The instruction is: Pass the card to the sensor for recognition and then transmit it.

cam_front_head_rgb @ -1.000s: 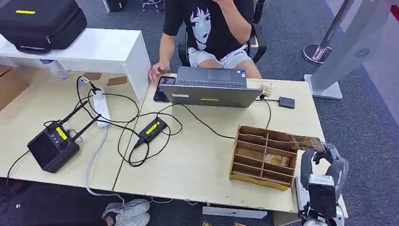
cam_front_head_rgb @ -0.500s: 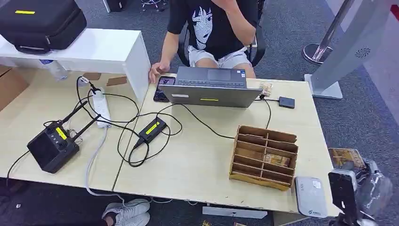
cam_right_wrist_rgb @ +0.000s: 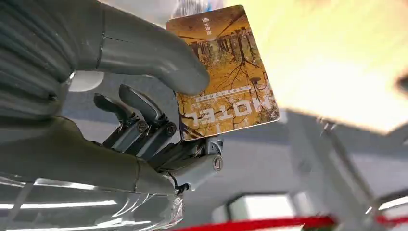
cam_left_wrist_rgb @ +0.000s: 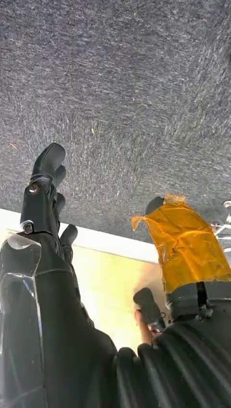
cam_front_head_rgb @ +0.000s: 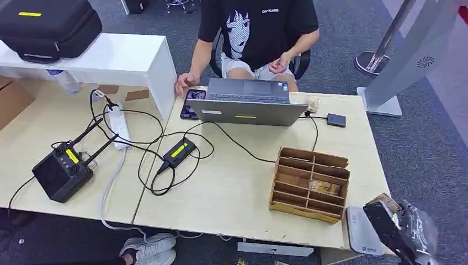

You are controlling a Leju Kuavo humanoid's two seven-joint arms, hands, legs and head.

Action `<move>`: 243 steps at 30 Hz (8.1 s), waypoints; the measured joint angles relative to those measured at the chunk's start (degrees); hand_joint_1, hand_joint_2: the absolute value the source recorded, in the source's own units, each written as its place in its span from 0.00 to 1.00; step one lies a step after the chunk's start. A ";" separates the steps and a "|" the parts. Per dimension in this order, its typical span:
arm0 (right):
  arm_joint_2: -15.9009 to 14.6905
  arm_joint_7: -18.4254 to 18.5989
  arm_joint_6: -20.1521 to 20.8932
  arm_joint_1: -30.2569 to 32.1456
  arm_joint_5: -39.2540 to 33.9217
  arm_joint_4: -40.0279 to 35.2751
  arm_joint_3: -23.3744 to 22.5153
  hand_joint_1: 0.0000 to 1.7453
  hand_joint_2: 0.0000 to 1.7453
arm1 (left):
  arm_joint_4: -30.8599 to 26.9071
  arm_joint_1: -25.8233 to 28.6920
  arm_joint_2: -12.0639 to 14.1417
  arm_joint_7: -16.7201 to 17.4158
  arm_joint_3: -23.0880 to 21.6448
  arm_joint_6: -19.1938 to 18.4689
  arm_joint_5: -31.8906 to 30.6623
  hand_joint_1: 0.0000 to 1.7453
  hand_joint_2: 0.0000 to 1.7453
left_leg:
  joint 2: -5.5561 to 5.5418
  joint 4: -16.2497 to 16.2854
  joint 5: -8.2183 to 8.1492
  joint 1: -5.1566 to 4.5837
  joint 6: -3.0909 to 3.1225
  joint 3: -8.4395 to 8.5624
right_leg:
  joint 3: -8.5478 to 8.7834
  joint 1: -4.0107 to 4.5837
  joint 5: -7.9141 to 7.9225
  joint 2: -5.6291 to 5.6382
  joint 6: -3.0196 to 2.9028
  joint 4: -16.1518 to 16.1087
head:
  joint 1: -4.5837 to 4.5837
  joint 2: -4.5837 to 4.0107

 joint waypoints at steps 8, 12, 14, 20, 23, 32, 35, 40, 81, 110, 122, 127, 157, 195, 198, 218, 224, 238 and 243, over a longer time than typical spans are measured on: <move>-3.87 -0.76 1.48 -0.55 -0.61 1.70 4.52 1.00 1.00 | 0.00 -0.01 0.20 -0.07 0.00 -0.18 -0.02 0.00 1.00 | 0.00 0.00 0.00 0.02 0.00 0.01 | 0.00 0.01 0.00 0.00 0.00 0.01 | 0.02 0.00; -4.48 -0.76 1.48 -0.79 -0.61 2.03 5.20 1.00 1.00 | 0.00 -0.01 0.20 -0.07 0.00 -0.20 -0.02 0.00 1.00 | 0.01 0.00 0.00 0.02 0.00 0.01 | 0.01 0.01 0.00 0.00 0.00 0.01 | 0.02 0.00; -4.72 -0.76 1.48 -0.83 -0.61 2.10 5.48 1.00 1.00 | 0.00 -0.01 0.20 -0.07 0.00 -0.18 -0.02 0.00 1.00 | 0.01 0.00 0.00 0.01 0.00 0.01 | 0.01 0.01 0.00 0.00 0.00 0.00 | 0.00 0.00; -5.11 0.09 2.05 -1.46 -0.20 2.60 6.57 1.00 1.00 | 0.00 -0.01 0.22 -0.07 0.00 -0.20 -0.20 0.00 1.00 | 0.04 0.00 0.00 0.01 0.00 0.03 | 0.04 0.01 0.00 0.02 0.00 0.00 | 0.02 0.00; -5.26 0.29 2.60 -3.01 -0.15 3.96 8.48 1.00 1.00 | 0.00 -0.07 0.22 -0.07 0.00 -0.31 -0.31 0.00 1.00 | 0.06 0.00 0.00 0.01 0.00 0.11 | 0.08 0.01 0.01 0.05 0.00 0.00 | 0.02 0.00; -2.68 -4.81 -16.35 -3.33 0.25 1.78 10.53 1.00 1.00 | 0.00 -0.02 0.11 -0.07 0.00 0.07 0.24 0.00 1.00 | 0.02 0.00 0.00 0.02 0.00 0.14 | 0.14 0.02 0.00 0.03 -0.01 0.02 | 0.02 0.00; 1.28 -5.57 -21.08 -2.81 5.21 -3.70 11.60 1.00 1.00 | 0.00 -0.07 -0.13 -0.07 0.00 0.13 0.17 0.00 1.00 | 0.02 -0.01 0.00 0.05 -0.01 0.17 | 0.13 0.04 -0.02 0.04 -0.03 0.04 | 0.00 0.00; 4.77 -5.31 -23.24 -4.42 9.59 -8.54 16.36 1.00 1.00 | 0.00 -0.10 -0.37 -0.17 0.00 -0.15 -0.24 0.00 1.00 | 0.04 -0.03 0.00 0.07 -0.01 0.16 | 0.14 0.08 -0.05 0.03 -0.07 0.07 | 0.04 0.00; 22.15 4.07 -1.71 -67.90 3.76 51.21 45.30 1.00 1.00 | 0.00 -0.94 0.76 -0.37 -6.34 -3.93 -7.80 0.00 1.00 | 0.02 -0.03 0.42 0.15 -0.19 0.08 | 0.01 0.14 0.32 0.08 -0.13 0.15 | 0.02 0.00; 2.21 -31.45 18.29 -30.03 -46.42 6.00 31.99 0.00 1.00 | 0.00 0.09 0.81 -1.88 -4.33 -1.66 -2.38 0.00 1.00 | -0.09 -0.01 0.16 0.12 0.08 0.00 | 0.09 0.13 0.22 -0.09 -0.03 -0.15 | 0.02 0.00; -1.11 -31.78 18.01 -24.08 -45.92 -2.45 28.41 0.00 1.00 | 0.00 0.03 0.76 -1.90 -3.65 -1.60 -2.21 0.00 1.00 | -0.03 -0.01 0.19 0.13 0.07 0.04 | 0.09 0.14 0.24 -0.06 -0.03 -0.13 | 0.02 0.00; -1.53 -32.28 16.50 -22.97 -44.52 -3.58 27.69 0.00 1.00 | 0.00 -0.01 0.74 -1.90 -3.45 -1.55 -1.99 0.00 1.00 | -0.06 -0.01 0.18 0.13 0.07 0.03 | 0.09 0.13 0.23 -0.07 -0.02 -0.15 | 0.02 0.00; -1.46 -4.96 -23.04 -16.57 25.60 8.00 26.62 0.00 1.00 | 0.00 -0.08 0.72 0.31 -3.28 -1.55 -2.91 0.00 1.00 | -0.06 -0.02 0.15 0.12 0.09 0.02 | 0.13 0.14 0.17 -0.08 0.03 -0.14 | 0.02 0.00; -0.43 2.41 -23.33 -16.78 30.76 12.65 25.17 0.00 1.00 | 0.00 -0.14 0.72 0.98 -3.28 -1.55 -2.71 0.00 1.00 | -0.06 -0.01 0.15 0.12 0.10 0.03 | 0.14 0.13 0.17 -0.09 0.04 -0.15 | 0.02 0.00; -0.43 2.27 -23.33 -16.64 30.76 12.68 24.91 0.00 1.00 | 0.00 -0.14 0.72 0.98 -3.28 -1.55 -2.69 0.00 1.00 | -0.06 -0.01 0.15 0.12 0.09 0.03 | 0.14 0.13 0.17 -0.09 0.04 -0.15 | 0.02 0.00; -0.37 3.33 -22.78 -16.89 32.57 14.53 23.97 0.00 1.00 | 0.00 -0.15 0.72 1.14 -3.28 -1.53 -2.73 0.00 1.00 | -0.07 -0.02 0.16 0.12 0.09 0.02 | 0.14 0.13 0.18 -0.09 0.04 -0.14 | 0.02 0.00; 0.33 6.19 -22.36 -18.04 36.26 15.87 23.89 0.00 1.00 | 0.00 -0.17 0.72 1.16 -3.28 -1.53 -2.84 0.00 1.00 | -0.07 -0.01 0.16 0.12 0.09 0.03 | 0.14 0.13 0.18 -0.09 0.04 -0.14 | 0.02 0.00; 1.99 6.19 -22.39 -19.91 35.54 18.18 22.77 0.00 1.00 | 0.00 -0.20 0.72 1.31 -3.30 -1.53 -2.91 0.00 1.00 | -0.07 -0.01 0.16 0.12 0.09 0.03 | 0.14 0.13 0.17 -0.09 0.04 -0.14 | 0.02 0.00; 2.10 5.84 -22.45 -19.95 34.32 18.34 22.62 0.00 1.00 | 0.00 -0.20 0.72 1.31 -3.30 -1.53 -2.88 0.00 1.00 | -0.07 -0.01 0.16 0.12 0.09 0.02 | 0.14 0.13 0.18 -0.09 0.04 -0.14 | 0.02 0.00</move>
